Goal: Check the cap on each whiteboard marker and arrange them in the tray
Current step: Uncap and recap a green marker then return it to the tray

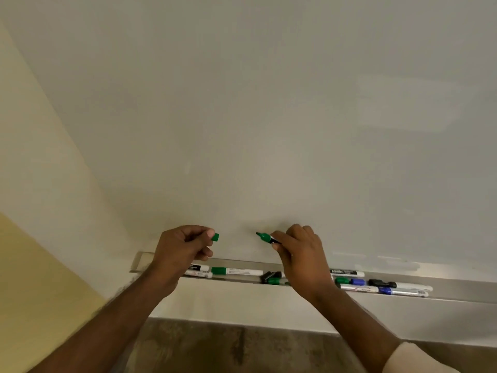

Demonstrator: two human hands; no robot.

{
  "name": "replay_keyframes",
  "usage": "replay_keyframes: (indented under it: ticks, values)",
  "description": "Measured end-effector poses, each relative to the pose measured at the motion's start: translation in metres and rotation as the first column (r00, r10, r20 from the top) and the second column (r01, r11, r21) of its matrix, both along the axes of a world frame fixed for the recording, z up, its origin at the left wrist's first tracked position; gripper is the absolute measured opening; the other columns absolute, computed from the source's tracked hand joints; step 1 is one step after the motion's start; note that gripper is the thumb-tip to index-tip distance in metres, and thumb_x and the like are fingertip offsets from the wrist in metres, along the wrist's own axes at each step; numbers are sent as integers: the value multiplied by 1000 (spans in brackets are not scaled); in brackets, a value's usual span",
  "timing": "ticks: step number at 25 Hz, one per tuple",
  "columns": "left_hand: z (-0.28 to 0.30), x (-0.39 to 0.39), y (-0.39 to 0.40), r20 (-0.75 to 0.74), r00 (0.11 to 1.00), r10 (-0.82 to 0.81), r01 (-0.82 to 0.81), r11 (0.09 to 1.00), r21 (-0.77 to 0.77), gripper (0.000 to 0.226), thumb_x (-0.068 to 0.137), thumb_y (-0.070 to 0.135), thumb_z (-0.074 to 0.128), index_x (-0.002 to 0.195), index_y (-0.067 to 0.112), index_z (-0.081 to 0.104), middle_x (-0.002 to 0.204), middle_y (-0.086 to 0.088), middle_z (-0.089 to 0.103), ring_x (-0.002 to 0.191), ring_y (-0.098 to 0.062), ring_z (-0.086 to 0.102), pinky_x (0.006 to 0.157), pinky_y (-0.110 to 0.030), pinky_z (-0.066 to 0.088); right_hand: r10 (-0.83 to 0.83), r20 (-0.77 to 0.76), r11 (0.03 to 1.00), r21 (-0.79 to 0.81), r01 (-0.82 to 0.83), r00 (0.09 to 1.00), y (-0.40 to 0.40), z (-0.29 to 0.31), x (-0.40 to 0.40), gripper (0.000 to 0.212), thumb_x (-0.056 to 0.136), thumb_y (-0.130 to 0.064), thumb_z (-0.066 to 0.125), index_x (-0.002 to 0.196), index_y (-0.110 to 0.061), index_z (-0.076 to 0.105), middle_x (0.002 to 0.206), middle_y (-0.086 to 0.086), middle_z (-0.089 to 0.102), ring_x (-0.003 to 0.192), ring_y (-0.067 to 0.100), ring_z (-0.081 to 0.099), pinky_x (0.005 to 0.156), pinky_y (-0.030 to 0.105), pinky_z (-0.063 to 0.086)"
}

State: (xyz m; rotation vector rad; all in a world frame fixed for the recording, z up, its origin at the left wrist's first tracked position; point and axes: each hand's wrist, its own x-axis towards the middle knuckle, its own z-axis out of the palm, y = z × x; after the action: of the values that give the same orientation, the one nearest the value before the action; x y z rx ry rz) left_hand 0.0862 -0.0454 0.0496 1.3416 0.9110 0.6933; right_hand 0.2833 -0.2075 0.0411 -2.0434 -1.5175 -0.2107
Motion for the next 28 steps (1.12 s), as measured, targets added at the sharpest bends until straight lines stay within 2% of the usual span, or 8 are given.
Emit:
replay_keyframes:
  ticks: [2, 5, 7, 10, 14, 21, 24, 28]
  values:
    - [26, 16, -15, 50, 999, -15, 13, 999, 53, 16, 69, 31, 76, 81, 20, 77, 67, -6, 72, 56, -19, 66, 51, -24, 54, 12, 48, 999, 48, -14, 999, -16, 32, 14, 17, 90, -14, 61, 106, -16, 66, 88, 1, 57, 80, 19, 45, 67, 31, 34]
    - [67, 40, -34, 164, 984, -75, 55, 990, 128, 19, 72, 26, 73, 89, 17, 76, 72, -7, 74, 60, -20, 68, 54, -24, 56, 39, 98, 995, 90, -48, 994, -34, 85, 34, 14, 94, -15, 55, 106, -16, 62, 91, 0, 62, 85, 22, 50, 70, 35, 33]
    - [92, 53, -44, 200, 973, -112, 74, 979, 189, 16, 78, 15, 69, 94, 14, 74, 76, -9, 74, 65, -22, 70, 58, -25, 57, 57, 129, 990, 121, -73, 990, -46, 118, 47, 17, 96, -16, 49, 107, -16, 62, 82, -2, 60, 80, 21, 50, 69, 36, 34]
    - [126, 67, -58, 201, 966, -164, 105, 955, 276, 16, 83, 4, 64, 96, 11, 72, 80, -11, 75, 68, -24, 71, 60, -25, 58, 110, 190, 984, 117, -134, 976, -60, 158, 62, 22, 97, -17, 47, 112, -15, 63, 79, 0, 57, 75, 21, 46, 67, 38, 39]
    - [159, 79, -78, 212, 951, -225, 142, 928, 344, 19, 79, 8, 66, 97, 8, 70, 83, -14, 75, 67, -27, 71, 58, -25, 57, 178, 247, 978, 58, -198, 952, -76, 188, 71, 23, 96, -16, 50, 116, -17, 62, 77, 1, 55, 64, 18, 45, 56, 34, 40]
    - [181, 93, -96, 176, 941, -288, 192, 885, 424, 24, 69, 16, 69, 93, 13, 72, 81, -11, 75, 66, -26, 72, 57, -24, 57, 200, 318, 975, 29, -220, 927, -86, 200, 74, 24, 96, -24, 44, 112, -22, 62, 78, -3, 54, 63, 16, 45, 54, 34, 40]
    - [181, 97, -99, 133, 939, -318, 229, 864, 449, 19, 72, 10, 71, 91, 14, 73, 80, -12, 74, 62, -25, 71, 55, -24, 56, 220, 305, 972, 14, -236, 926, -84, 199, 72, 23, 96, -23, 47, 113, -21, 63, 80, -3, 56, 64, 15, 45, 55, 32, 39]
    - [180, 98, -96, -68, 951, -301, 286, 778, 559, 25, 83, 2, 67, 94, 24, 74, 76, -5, 74, 58, -18, 69, 55, -21, 55, 230, 220, 971, 10, -238, 948, -79, 195, 69, 24, 94, -27, 55, 113, -16, 65, 87, 0, 63, 72, 17, 53, 61, 33, 44]
